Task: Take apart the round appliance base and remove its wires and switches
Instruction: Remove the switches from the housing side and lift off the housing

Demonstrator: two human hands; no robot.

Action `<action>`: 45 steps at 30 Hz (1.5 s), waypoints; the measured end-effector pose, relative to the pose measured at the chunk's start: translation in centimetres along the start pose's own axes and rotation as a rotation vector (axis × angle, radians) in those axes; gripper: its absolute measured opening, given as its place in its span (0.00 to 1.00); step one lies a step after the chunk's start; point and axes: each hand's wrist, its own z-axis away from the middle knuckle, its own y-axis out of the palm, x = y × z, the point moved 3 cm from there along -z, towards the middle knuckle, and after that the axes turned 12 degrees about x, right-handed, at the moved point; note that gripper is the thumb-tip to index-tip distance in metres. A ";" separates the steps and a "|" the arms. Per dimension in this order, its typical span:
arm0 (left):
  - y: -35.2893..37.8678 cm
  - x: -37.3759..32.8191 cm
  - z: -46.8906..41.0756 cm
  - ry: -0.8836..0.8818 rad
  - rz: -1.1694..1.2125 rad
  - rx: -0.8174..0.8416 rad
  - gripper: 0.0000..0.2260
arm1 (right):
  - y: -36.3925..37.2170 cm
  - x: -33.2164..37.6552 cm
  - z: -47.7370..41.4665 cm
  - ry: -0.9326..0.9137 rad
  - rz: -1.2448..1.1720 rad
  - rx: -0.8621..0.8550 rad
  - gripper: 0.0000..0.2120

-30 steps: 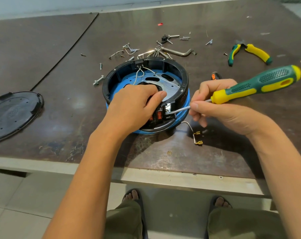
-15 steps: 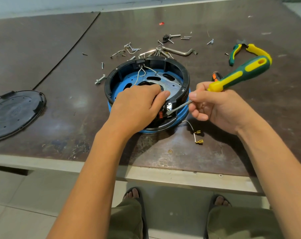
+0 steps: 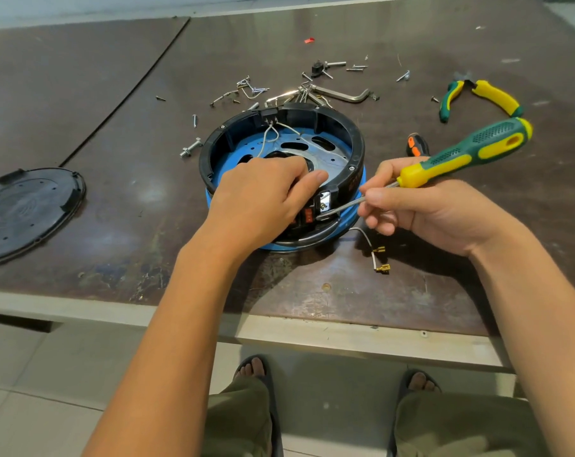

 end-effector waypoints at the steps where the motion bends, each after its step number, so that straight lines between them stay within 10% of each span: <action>1: 0.0 0.0 0.0 0.002 0.003 0.000 0.21 | 0.0 0.1 0.1 0.006 -0.003 0.005 0.08; 6: 0.0 0.1 0.1 0.003 0.006 -0.003 0.20 | -0.4 0.8 0.7 0.085 -0.079 0.054 0.26; 25: 0.2 0.2 -0.2 -0.031 0.045 -0.006 0.23 | 1.1 -1.3 -1.6 0.255 -0.380 -0.302 0.27; 45: 0.0 0.0 0.0 -0.031 -0.002 -0.014 0.20 | 0.1 1.3 0.1 -0.131 -0.125 -0.138 0.15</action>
